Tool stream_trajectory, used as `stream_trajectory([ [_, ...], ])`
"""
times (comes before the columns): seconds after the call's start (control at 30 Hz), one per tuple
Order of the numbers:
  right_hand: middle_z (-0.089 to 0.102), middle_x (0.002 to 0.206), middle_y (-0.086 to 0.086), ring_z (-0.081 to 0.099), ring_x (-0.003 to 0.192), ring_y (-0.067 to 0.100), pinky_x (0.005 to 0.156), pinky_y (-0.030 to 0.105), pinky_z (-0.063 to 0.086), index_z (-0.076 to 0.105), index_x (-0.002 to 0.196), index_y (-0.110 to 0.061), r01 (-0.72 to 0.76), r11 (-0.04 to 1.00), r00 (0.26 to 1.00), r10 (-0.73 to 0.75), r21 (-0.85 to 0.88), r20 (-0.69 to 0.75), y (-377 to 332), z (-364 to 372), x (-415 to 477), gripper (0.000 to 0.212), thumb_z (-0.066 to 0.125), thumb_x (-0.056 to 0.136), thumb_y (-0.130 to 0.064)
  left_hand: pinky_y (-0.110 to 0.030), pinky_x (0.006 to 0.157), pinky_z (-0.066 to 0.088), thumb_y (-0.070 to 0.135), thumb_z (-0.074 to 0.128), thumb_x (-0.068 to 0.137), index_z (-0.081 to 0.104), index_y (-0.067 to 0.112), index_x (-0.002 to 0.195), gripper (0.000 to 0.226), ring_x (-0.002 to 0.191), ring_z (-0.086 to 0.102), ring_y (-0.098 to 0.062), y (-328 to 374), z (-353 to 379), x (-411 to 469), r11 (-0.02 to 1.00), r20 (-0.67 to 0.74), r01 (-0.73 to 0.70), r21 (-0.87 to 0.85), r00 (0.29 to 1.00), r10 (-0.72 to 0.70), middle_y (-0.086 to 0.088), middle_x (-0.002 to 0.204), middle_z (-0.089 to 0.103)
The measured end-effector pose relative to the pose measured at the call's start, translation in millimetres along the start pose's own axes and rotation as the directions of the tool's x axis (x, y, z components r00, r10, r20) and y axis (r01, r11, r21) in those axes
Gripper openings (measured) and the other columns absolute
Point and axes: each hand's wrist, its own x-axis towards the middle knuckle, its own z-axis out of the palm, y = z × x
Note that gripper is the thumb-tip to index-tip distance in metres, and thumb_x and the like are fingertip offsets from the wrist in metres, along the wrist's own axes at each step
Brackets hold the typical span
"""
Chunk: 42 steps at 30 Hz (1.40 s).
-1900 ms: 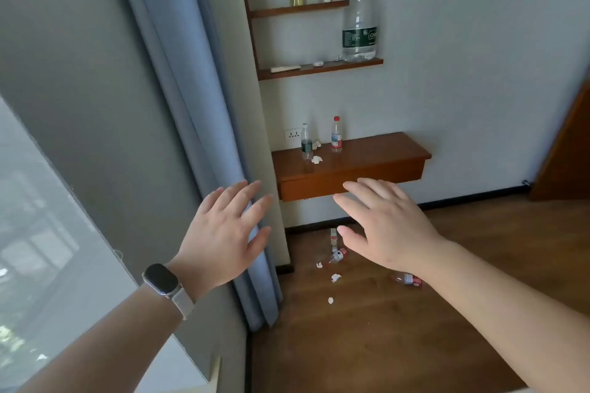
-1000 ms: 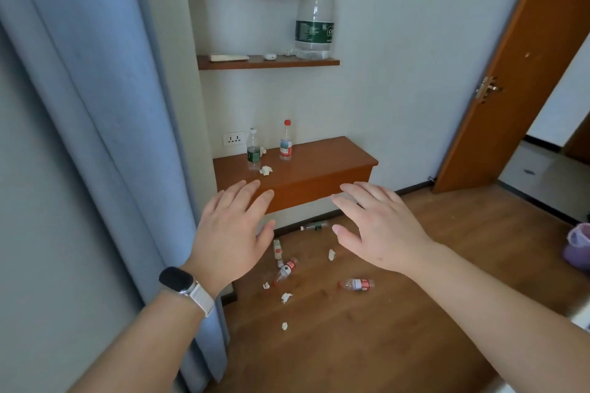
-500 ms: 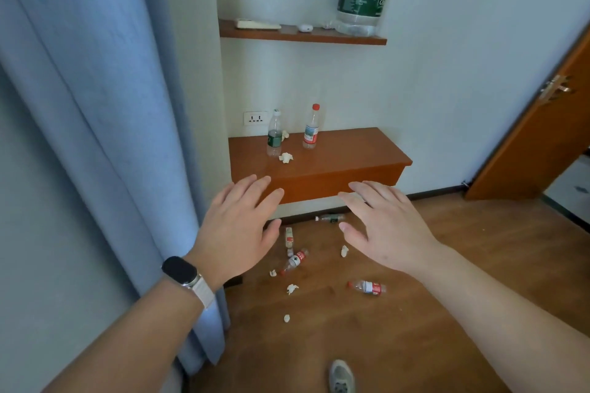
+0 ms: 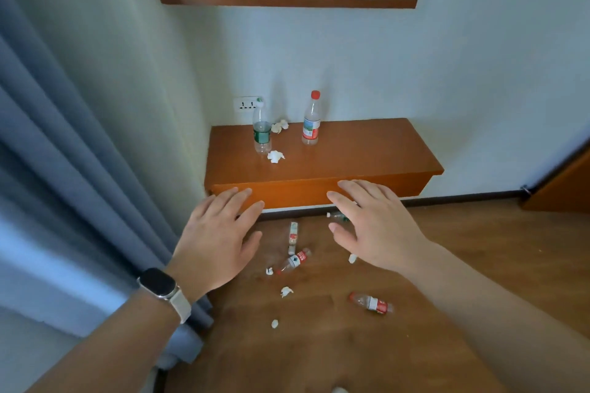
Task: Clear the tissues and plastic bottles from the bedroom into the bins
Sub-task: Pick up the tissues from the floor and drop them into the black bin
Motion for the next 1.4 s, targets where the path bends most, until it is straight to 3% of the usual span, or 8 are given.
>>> stream_trajectory([
  [0.33, 0.054, 0.138, 0.002, 0.050, 0.126, 0.022, 0.102, 0.039, 0.041, 0.052, 0.134, -0.026, 0.174, 0.978, 0.982, -0.181, 0.112, 0.058, 72, 53, 69, 0.052, 0.048, 0.091, -0.054, -0.049, 0.100, 0.045, 0.044, 0.064, 0.086, 0.060, 0.021, 0.128, 0.048, 0.125, 0.055, -0.029, 26, 29, 64, 0.987, 0.103, 0.157, 0.043, 0.982, -0.160, -0.009, 0.134, 0.060],
  [0.53, 0.052, 0.137, 0.002, 0.047, 0.125, 0.023, 0.101, 0.040, 0.040, 0.051, 0.134, -0.023, 0.227, 0.963, 0.961, -0.246, 0.144, 0.128, 64, 95, 116, 0.052, 0.045, 0.091, -0.052, -0.049, 0.100, 0.044, 0.042, 0.047, 0.091, 0.060, 0.018, 0.125, 0.043, 0.124, 0.054, -0.030, -8, 78, 84, 0.981, 0.087, 0.191, -0.030, 0.978, -0.188, -0.010, 0.133, 0.059],
  [0.97, 0.055, 0.130, 0.006, 0.049, 0.122, 0.029, 0.098, 0.043, 0.040, 0.053, 0.132, -0.019, 0.326, 0.909, 0.861, -0.398, 0.258, 0.316, 22, 239, 183, 0.053, 0.040, 0.091, -0.049, -0.047, 0.105, 0.038, 0.042, 0.047, 0.093, 0.052, 0.020, 0.135, 0.048, 0.131, 0.046, -0.029, -63, 230, 82, 0.943, 0.259, 0.323, -0.082, 0.921, -0.292, -0.010, 0.141, 0.051],
  [1.17, 0.057, 0.125, 0.004, 0.052, 0.114, 0.029, 0.089, 0.044, 0.044, 0.053, 0.128, -0.018, 0.349, 0.875, 0.826, -0.456, 0.335, 0.331, 23, 341, 182, 0.048, 0.045, 0.089, -0.046, -0.048, 0.101, 0.041, 0.036, 0.053, 0.087, 0.058, 0.017, 0.128, 0.046, 0.126, 0.052, -0.032, -45, 327, 58, 0.878, 0.332, 0.474, -0.074, 0.841, -0.426, -0.012, 0.137, 0.056],
  [1.4, 0.054, 0.129, 0.005, 0.051, 0.114, 0.028, 0.087, 0.042, 0.043, 0.055, 0.126, -0.018, 0.378, 0.836, 0.775, -0.521, 0.397, 0.359, 25, 542, 133, 0.050, 0.045, 0.087, -0.047, -0.052, 0.097, 0.043, 0.032, 0.053, 0.088, 0.048, 0.019, 0.128, 0.043, 0.125, 0.049, -0.035, 3, 505, 12, 0.824, 0.410, 0.556, -0.103, 0.779, -0.474, -0.013, 0.133, 0.054],
])
